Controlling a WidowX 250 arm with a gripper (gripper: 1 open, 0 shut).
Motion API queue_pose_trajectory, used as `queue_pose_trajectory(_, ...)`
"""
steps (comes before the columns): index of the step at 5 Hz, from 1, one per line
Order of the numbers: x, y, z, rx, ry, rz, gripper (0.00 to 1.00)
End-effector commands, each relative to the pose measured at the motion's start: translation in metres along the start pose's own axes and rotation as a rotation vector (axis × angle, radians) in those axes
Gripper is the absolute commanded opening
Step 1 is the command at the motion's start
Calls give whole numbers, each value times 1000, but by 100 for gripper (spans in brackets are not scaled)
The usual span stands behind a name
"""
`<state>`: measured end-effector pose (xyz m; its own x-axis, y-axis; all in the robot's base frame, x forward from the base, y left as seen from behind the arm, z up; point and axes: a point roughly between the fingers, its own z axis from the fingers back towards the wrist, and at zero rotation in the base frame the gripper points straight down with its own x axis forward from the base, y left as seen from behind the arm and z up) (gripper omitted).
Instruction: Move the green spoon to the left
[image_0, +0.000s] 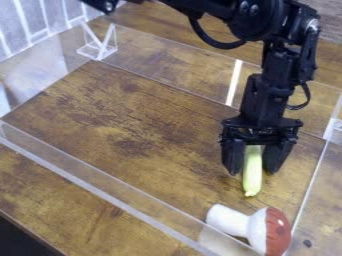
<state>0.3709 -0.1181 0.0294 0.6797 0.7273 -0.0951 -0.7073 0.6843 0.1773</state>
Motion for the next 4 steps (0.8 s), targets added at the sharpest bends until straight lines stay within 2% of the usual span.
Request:
queue_pose_trajectory(1,20,3,7,-16,7,92,100)
queue_pose_trajectory(2,26,4,7,-13,30,171,100)
queue_pose_trajectory(4,16,-6,7,8,43,144,100)
